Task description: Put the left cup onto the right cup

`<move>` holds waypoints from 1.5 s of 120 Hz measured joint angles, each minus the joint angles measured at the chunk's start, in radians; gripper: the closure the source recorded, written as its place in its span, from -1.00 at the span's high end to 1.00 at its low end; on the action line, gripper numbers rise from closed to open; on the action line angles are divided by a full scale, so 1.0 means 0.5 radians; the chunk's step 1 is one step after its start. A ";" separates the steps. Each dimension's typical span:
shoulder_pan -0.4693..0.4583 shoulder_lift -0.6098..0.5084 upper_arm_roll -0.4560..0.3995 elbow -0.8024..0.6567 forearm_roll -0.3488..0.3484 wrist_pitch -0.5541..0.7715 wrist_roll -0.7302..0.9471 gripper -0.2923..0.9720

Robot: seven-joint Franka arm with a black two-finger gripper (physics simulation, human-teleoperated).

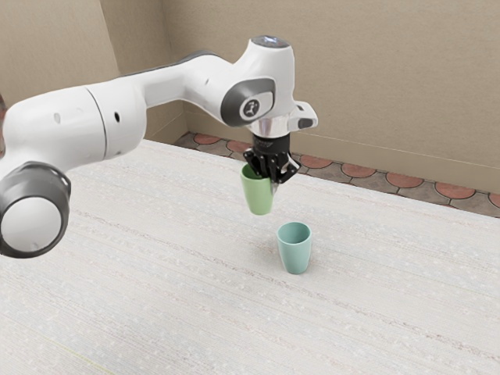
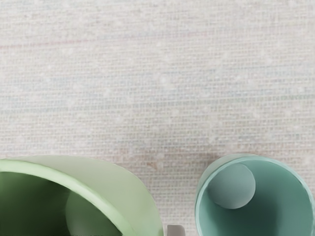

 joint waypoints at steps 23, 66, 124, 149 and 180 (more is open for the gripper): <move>-0.037 0.046 -0.022 0.070 0.041 -0.006 -0.051 -0.70; -0.109 0.097 -0.037 0.164 0.059 -0.020 -0.128 -0.70; -0.147 0.130 -0.145 0.183 0.142 -0.030 -0.245 -0.70; -0.159 0.147 -0.147 0.183 0.146 -0.035 -0.291 -0.70; -0.158 0.193 -0.127 0.183 0.146 -0.024 -0.333 -0.70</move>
